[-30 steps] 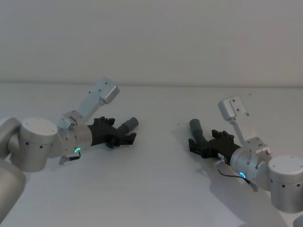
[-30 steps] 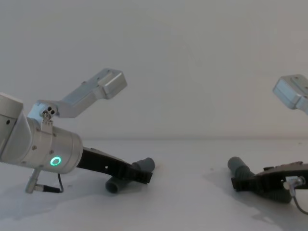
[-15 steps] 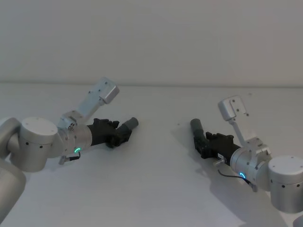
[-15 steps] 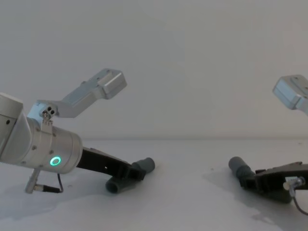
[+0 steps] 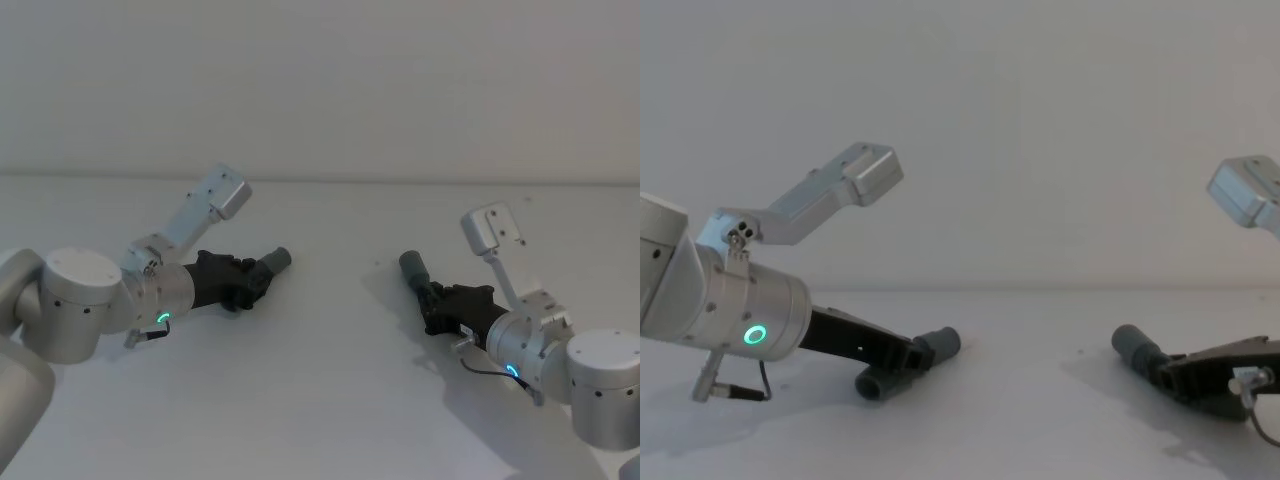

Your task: Use both hands to pick up one end of the pipe from the table, align the ends, and insert them.

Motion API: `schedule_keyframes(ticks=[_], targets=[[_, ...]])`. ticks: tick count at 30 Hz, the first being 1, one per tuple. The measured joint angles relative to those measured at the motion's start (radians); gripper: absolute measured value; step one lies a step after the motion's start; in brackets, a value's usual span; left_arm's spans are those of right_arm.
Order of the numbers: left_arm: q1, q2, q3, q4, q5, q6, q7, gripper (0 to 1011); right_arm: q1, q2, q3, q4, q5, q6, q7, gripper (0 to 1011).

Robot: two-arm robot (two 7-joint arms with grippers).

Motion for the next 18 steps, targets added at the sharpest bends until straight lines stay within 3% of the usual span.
schedule_keyframes(ticks=[10, 18], targets=[[-0.013, 0.006, 0.009, 0.007, 0.008, -0.013, -0.025, 305, 0.000, 0.000, 0.000, -0.001, 0.000, -0.001, 0.001, 125], [-0.046, 0.024, 0.038, 0.027, 0.023, -0.071, -0.080, 305, -0.005, 0.014, -0.003, -0.011, -0.015, -0.037, 0.008, 124]])
